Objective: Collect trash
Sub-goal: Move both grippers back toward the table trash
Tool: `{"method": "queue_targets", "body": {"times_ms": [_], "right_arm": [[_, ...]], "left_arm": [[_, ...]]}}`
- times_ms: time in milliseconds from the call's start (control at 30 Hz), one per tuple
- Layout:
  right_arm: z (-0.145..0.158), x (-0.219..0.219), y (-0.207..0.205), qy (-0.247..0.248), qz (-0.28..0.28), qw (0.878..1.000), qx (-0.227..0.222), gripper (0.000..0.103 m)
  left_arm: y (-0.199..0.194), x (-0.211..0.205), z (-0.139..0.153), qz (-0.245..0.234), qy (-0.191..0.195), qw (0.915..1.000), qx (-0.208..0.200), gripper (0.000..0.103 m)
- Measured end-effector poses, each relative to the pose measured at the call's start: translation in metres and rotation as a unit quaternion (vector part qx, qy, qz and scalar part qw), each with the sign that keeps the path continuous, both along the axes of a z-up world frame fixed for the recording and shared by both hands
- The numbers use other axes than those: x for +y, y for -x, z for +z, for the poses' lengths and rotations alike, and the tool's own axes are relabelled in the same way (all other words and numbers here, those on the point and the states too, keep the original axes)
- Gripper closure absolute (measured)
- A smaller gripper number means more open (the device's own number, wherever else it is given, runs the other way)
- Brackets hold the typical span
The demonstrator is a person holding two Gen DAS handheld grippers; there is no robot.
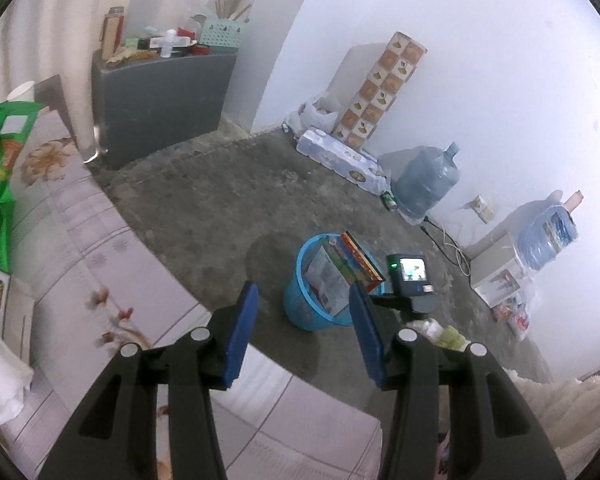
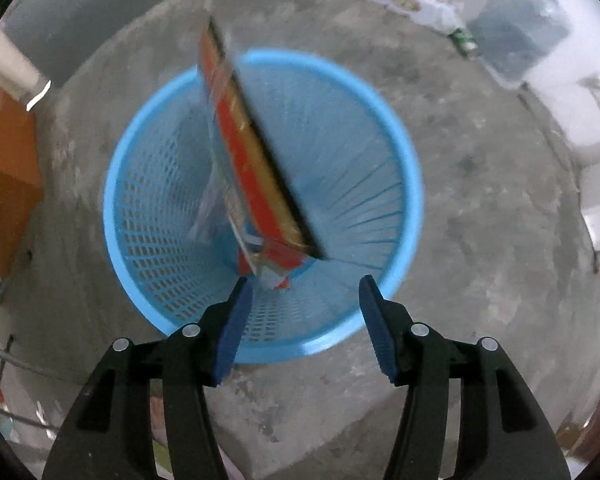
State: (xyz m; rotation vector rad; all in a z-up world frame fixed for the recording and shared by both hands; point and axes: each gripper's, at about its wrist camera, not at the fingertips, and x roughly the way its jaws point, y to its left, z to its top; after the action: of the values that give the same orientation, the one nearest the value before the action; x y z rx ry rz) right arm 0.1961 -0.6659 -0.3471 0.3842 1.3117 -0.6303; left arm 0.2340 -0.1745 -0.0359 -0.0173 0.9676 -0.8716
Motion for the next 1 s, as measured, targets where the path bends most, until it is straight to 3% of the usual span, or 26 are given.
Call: {"method": "queue_targets", "body": {"times_ms": [267,533,733,933,1000], "right_arm": [[0.064,0.017,0.022,-0.01,-0.037,0.994,-0.098,0.05],[0.151,0.077,0.043,-0.011,0.028,0.976,-0.218,0.045],[0.224,0.14,0.038,-0.026,0.118,0.946,-0.3,0.031],[0.251,0.216,0.013,-0.07,0.223,0.914,-0.332,0.026],[0.25,0.244,-0.002,-0.09,0.262,0.903,-0.329,0.026]], "left_arm": [[0.015,0.037,0.006,0.029,0.01,0.9994,-0.013,0.057],[0.049,0.095,0.007,0.087,0.005,0.9956,-0.035,0.048],[0.078,0.158,0.013,0.156,0.008,0.9859,-0.059,0.035],[0.099,0.222,0.018,0.234,0.003,0.9683,-0.089,0.031],[0.105,0.238,0.018,0.254,-0.016,0.9603,-0.113,0.03]]}}
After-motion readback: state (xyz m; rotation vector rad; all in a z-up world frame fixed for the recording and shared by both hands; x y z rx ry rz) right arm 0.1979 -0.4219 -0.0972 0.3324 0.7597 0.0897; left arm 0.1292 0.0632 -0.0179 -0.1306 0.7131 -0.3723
